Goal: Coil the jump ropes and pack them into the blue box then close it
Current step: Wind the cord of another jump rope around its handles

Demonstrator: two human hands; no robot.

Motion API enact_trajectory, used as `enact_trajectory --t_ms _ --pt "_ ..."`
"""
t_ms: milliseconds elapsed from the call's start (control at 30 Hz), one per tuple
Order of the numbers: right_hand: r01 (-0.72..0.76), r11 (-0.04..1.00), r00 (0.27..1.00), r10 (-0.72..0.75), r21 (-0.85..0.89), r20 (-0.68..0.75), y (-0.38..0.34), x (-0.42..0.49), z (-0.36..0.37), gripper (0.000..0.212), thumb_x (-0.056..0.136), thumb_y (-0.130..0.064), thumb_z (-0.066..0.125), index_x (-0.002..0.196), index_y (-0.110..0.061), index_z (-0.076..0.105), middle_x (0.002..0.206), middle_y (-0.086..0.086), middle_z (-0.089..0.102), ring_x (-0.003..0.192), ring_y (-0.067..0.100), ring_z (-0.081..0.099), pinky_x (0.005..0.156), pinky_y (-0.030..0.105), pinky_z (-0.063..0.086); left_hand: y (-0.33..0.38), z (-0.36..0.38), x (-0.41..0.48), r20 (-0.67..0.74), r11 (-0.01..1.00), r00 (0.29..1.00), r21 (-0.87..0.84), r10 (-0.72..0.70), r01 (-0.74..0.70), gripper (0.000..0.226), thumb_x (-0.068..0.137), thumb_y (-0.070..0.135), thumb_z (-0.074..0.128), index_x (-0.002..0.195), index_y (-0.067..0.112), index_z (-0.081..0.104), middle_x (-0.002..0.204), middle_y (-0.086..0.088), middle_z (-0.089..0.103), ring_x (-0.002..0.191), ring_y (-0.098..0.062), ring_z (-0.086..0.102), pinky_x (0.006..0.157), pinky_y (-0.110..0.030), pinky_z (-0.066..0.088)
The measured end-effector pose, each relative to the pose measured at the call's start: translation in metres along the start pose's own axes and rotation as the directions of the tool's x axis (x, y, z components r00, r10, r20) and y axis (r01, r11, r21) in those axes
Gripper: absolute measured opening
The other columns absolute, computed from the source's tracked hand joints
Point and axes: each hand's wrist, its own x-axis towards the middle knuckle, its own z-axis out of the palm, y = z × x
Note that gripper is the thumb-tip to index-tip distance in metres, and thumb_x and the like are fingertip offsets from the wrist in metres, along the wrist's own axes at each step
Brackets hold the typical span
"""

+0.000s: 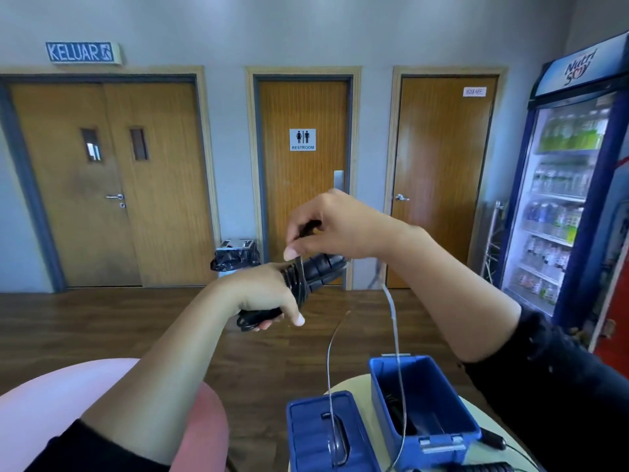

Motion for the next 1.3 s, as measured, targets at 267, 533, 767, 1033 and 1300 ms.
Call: enact_trajectory --t_ms 267,533,767,1033,1300 --pt "-0.183 0.745 0.973 0.043 0.641 0.227 0.047 0.004 0.021 0.017 0.092 -0.009 0.057 0.075 -0.009 0.053 0.064 -0.014 0.061 0.062 0.0 0.057 0.064 0.013 0.045 -0.001 -0.006 -0.017 0.12 0.912 0.906 -0.118 0.407 -0.394 0.028 0.07 0.001 0.074 0.059 0.026 0.07 0.05 -0.003 0.057 0.048 -0.022 0.051 0.064 -0.041 0.044" --pt "-0.447 0.38 0.88 0.349 0.81 0.323 0.063 -0.025 0.086 0.048 0.098 -0.05 0.033 0.065 -0.017 0.043 0.053 -0.006 0.023 0.046 0.008 0.022 0.05 0.024 0.019 -0.005 -0.009 -0.025 -0.189 0.785 0.851 -0.327 0.49 -0.525 0.016 0.069 0.01 0.068 0.059 0.022 0.069 0.047 -0.011 0.051 0.051 -0.026 0.045 0.057 -0.026 0.046" --pt "-0.633 0.421 0.746 0.555 0.65 0.368 0.046 -0.038 0.087 0.059 0.096 -0.061 0.027 0.061 -0.016 0.043 0.049 -0.006 0.027 0.041 0.01 0.024 0.047 0.025 0.024 -0.023 -0.007 -0.01 -0.257 0.819 0.92 -0.427 0.296 -0.383 0.023 0.055 0.024 0.077 0.059 0.014 0.057 0.054 -0.013 0.049 0.046 -0.023 0.047 0.051 -0.027 0.046" --pt "-0.439 0.898 0.894 0.441 0.038 -0.083 0.023 -0.056 0.05 0.032 0.095 -0.046 0.05 0.081 -0.019 0.059 0.065 -0.005 0.058 0.062 0.011 0.058 0.058 0.022 0.041 -0.044 -0.019 0.006 -0.373 0.974 0.908 -0.189 -0.189 0.125 0.042 0.07 0.007 0.077 0.101 0.011 0.047 0.058 -0.008 0.055 0.04 -0.02 0.047 0.045 -0.027 0.042" --pt "0.008 0.994 0.998 -0.015 0.108 0.065 0.016 -0.002 0.011 0.021 0.089 -0.029 0.066 0.07 -0.021 0.061 0.064 -0.006 0.057 0.057 0.004 0.049 0.062 0.025 0.039 0.0 0.011 -0.007 0.059 0.963 0.997 0.266 -0.053 0.035 0.063 0.071 0.014 0.081 0.102 0.039 0.033 0.071 -0.008 0.063 0.056 -0.024 0.054 0.052 -0.029 0.045"
